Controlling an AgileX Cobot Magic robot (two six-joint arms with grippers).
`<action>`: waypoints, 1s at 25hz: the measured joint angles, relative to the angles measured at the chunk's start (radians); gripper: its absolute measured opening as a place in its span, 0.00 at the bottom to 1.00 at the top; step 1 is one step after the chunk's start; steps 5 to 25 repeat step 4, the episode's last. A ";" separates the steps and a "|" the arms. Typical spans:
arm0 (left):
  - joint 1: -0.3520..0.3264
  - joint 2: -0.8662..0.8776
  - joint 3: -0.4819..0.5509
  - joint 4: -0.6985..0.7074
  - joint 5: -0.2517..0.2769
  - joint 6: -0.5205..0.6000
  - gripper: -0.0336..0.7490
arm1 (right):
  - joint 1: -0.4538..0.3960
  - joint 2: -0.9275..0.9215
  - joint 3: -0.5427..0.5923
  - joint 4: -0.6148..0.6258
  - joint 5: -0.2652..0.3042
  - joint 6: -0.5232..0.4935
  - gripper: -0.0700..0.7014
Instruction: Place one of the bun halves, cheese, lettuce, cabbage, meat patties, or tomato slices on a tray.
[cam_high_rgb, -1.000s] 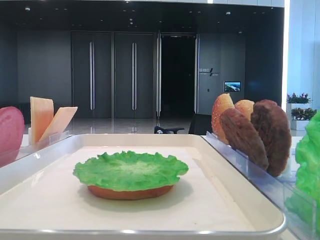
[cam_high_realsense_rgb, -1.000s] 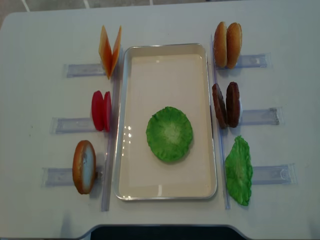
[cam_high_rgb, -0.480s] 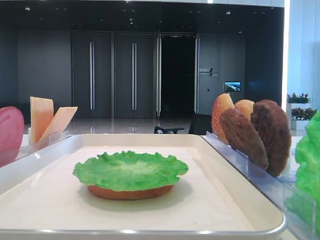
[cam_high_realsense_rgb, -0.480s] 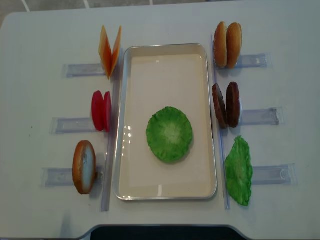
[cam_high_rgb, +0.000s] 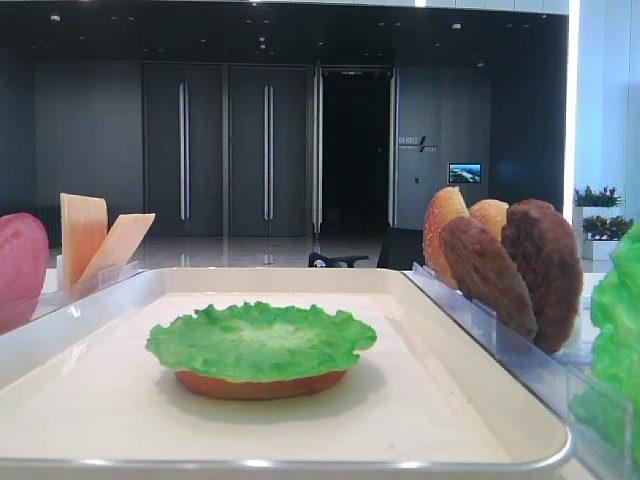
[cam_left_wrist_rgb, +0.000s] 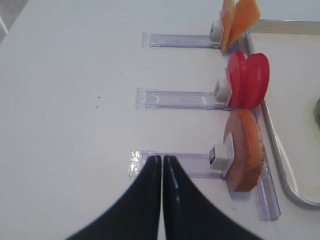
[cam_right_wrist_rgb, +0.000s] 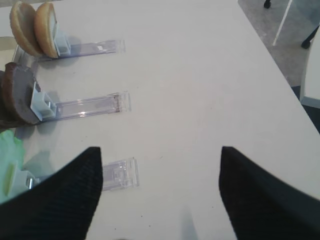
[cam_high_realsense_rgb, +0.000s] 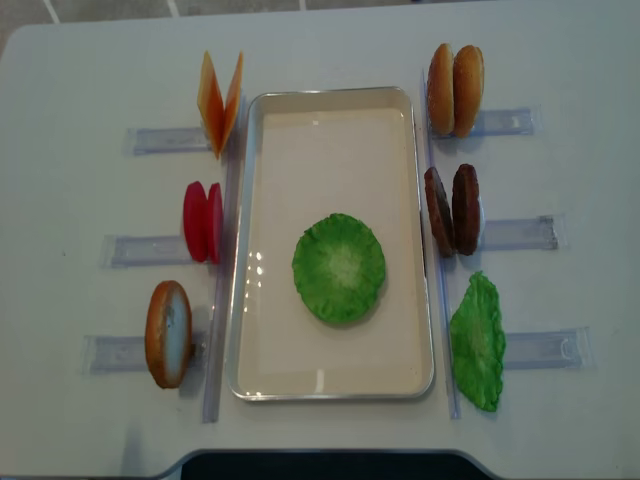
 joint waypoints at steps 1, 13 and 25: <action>0.000 0.000 0.000 0.000 0.000 0.000 0.04 | 0.000 0.000 0.000 0.000 0.000 0.000 0.74; 0.000 0.000 0.000 0.000 0.000 0.000 0.04 | 0.000 0.000 0.000 0.000 0.000 0.000 0.73; 0.000 0.000 0.000 0.000 0.000 0.000 0.04 | 0.000 0.000 0.000 0.000 0.000 0.000 0.73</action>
